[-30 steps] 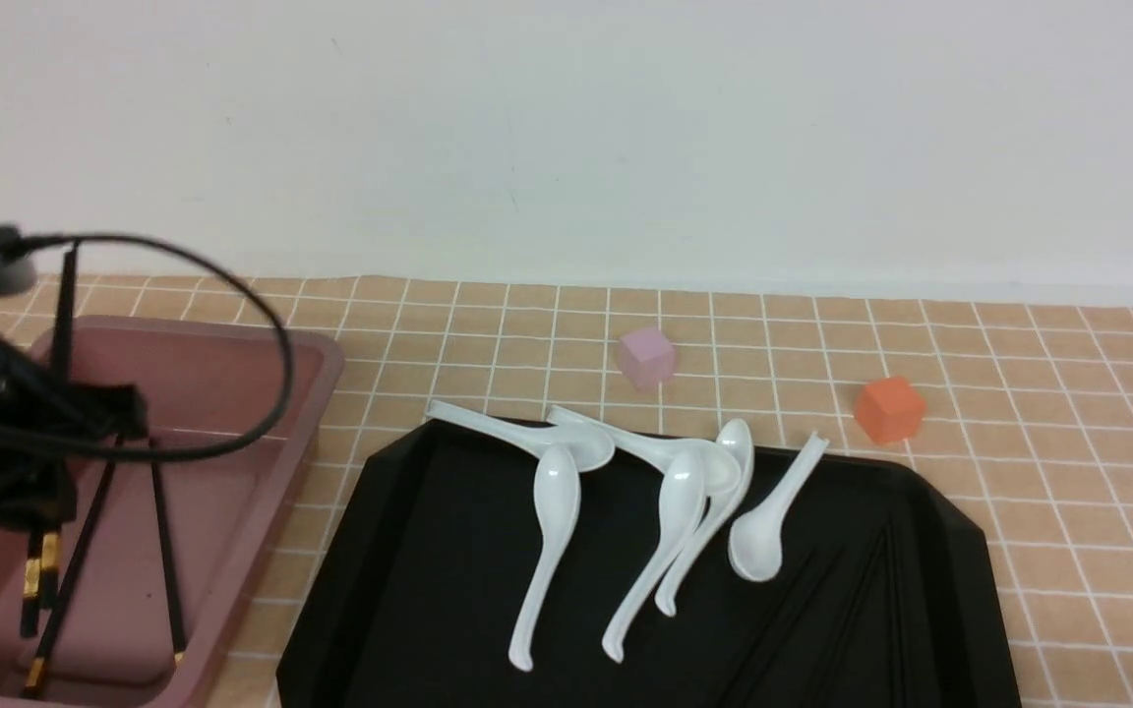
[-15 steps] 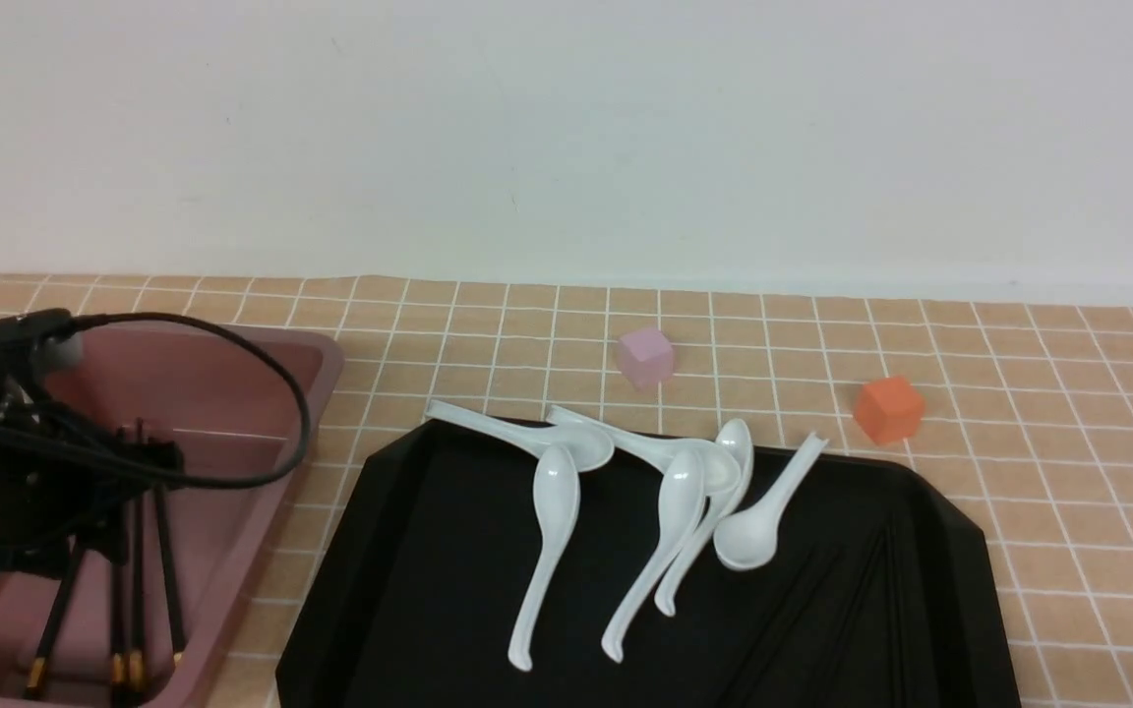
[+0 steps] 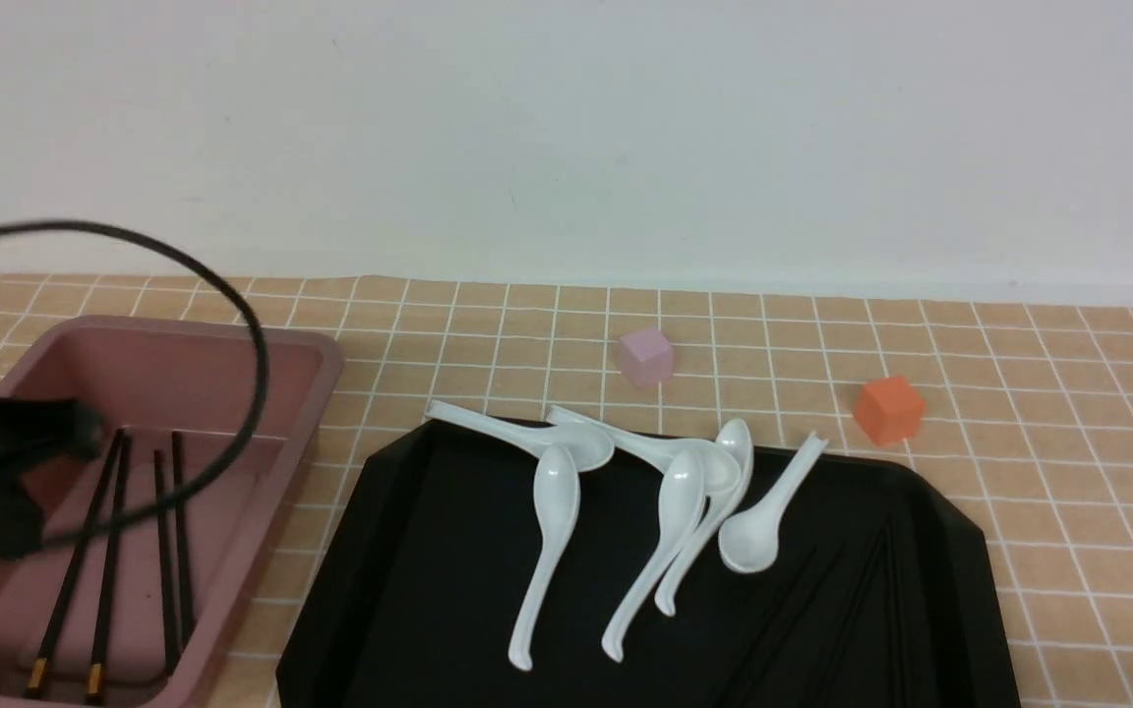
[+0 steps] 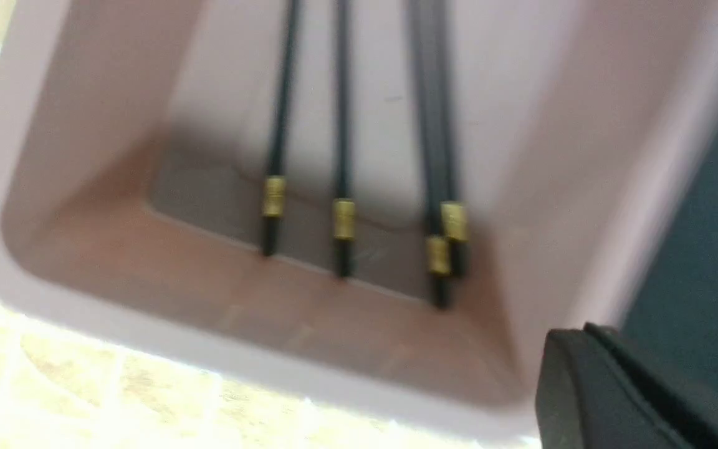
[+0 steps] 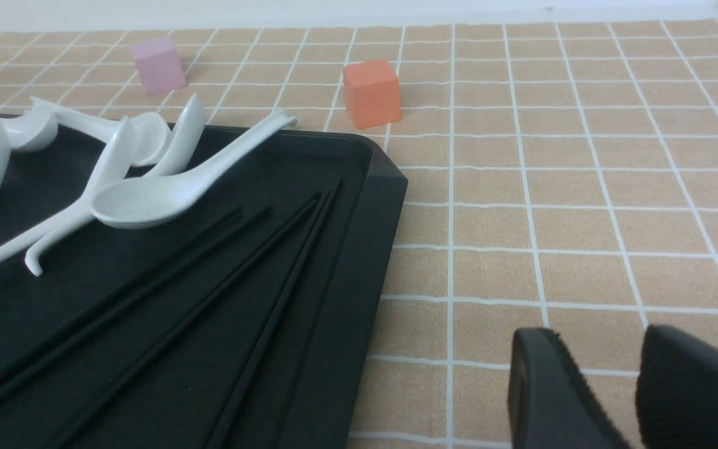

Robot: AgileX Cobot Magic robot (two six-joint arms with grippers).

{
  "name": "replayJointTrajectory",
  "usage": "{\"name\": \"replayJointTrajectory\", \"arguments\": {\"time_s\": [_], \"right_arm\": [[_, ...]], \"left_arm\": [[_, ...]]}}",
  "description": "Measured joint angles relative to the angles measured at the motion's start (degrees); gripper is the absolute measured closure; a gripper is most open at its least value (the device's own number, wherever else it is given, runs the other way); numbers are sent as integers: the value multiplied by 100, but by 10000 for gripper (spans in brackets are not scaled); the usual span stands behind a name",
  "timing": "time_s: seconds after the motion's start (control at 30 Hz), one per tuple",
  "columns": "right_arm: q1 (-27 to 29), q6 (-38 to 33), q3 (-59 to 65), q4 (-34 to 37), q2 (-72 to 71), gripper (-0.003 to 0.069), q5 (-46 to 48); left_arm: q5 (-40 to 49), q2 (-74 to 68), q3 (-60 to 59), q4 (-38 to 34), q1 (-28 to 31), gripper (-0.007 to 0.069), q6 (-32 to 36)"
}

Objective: On brown tablecloth take chopsticks from black tray and put them in box.

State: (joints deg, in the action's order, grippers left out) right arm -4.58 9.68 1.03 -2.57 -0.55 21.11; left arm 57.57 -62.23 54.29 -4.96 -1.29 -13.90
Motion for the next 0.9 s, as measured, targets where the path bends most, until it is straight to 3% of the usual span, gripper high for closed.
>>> {"name": "replayJointTrajectory", "arguments": {"time_s": [0.23, 0.5, 0.9], "right_arm": [[0, 0, 0, 0, 0, 419, 0], [0, 0, 0, 0, 0, 419, 0], [0, 0, 0, 0, 0, 419, 0]], "left_arm": [[-747, 2792, -1439, -941, 0, 637, 515], [-2267, 5653, -2874, -950, 0, 637, 755], [-2260, 6301, -3037, -747, 0, 637, 778]]}}
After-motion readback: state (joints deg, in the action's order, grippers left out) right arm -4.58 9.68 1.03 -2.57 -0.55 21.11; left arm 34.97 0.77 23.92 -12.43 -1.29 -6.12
